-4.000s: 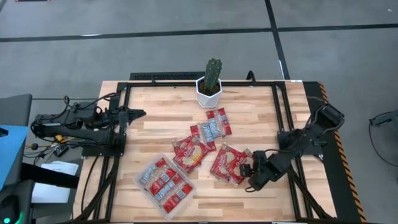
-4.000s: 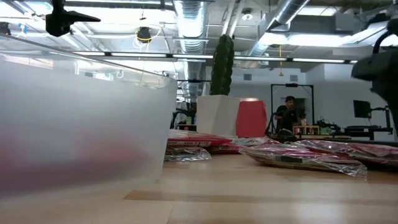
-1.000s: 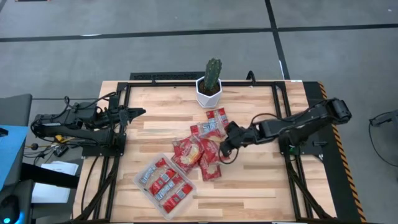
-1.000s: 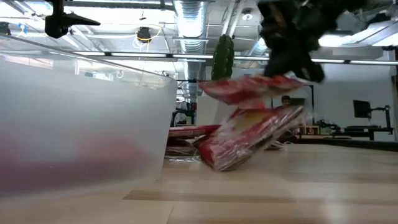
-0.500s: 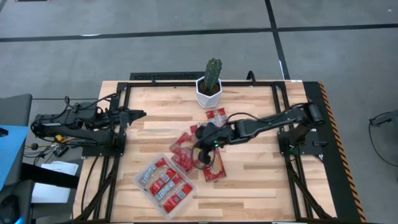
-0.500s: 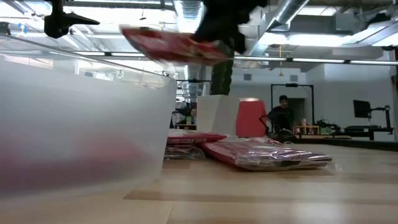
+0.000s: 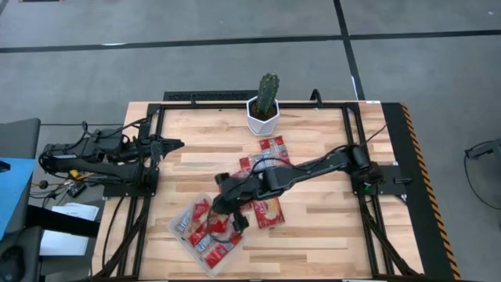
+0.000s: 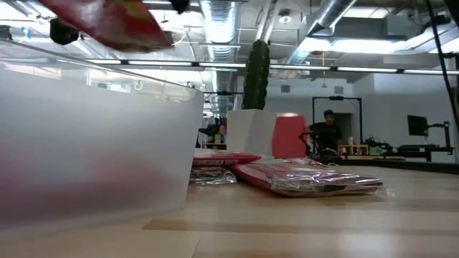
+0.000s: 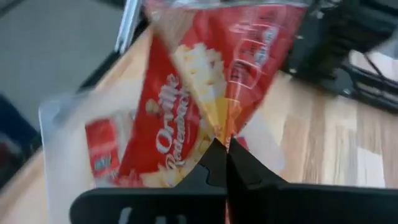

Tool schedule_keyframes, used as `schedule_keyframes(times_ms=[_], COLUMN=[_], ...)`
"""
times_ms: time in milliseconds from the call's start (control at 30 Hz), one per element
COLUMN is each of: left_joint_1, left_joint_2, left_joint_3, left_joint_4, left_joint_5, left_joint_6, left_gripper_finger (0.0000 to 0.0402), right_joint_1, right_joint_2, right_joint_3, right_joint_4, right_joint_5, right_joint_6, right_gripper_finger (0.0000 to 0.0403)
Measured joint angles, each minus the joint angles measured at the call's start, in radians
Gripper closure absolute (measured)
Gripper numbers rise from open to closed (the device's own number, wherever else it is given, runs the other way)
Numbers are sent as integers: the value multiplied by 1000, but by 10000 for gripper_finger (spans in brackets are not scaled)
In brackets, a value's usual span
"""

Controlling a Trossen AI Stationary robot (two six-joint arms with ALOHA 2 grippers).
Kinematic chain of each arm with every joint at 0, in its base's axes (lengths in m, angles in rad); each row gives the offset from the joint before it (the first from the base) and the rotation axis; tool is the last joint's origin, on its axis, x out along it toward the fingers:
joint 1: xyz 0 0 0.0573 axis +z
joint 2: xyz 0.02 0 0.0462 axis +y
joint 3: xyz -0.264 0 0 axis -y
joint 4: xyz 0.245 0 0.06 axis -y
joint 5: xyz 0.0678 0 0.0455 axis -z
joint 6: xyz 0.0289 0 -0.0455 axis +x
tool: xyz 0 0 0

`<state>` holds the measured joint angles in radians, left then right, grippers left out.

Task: Sort popcorn bags into baskets
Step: Put the red popcorn bag into the transparent bin

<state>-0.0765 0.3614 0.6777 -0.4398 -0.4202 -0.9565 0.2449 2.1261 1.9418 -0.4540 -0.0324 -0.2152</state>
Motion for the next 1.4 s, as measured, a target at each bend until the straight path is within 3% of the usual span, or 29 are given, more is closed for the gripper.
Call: schedule_keyframes(times_ms=[333, 833, 1200, 1400], left_joint_1=[0, 0, 0, 0], left_joint_2=[0, 0, 0, 0], left_joint_3=[0, 0, 0, 0], left_joint_4=[-48, -77, -96, -96], left_joint_5=[0, 4, 1, 1], left_joint_6=[-35, -51, -51, -51], left_gripper_finger=[86, 86, 86, 86], right_joint_1=[18, 63, 70, 60], right_joint_2=[147, 155, 155, 134], right_joint_3=[143, 143, 143, 142], right_joint_4=[-90, -160, -166, -212], right_joint_5=[-76, -110, -155, -67], right_joint_6=[-212, -361, -384, -228], right_gripper_finger=[392, 381, 267, 206])
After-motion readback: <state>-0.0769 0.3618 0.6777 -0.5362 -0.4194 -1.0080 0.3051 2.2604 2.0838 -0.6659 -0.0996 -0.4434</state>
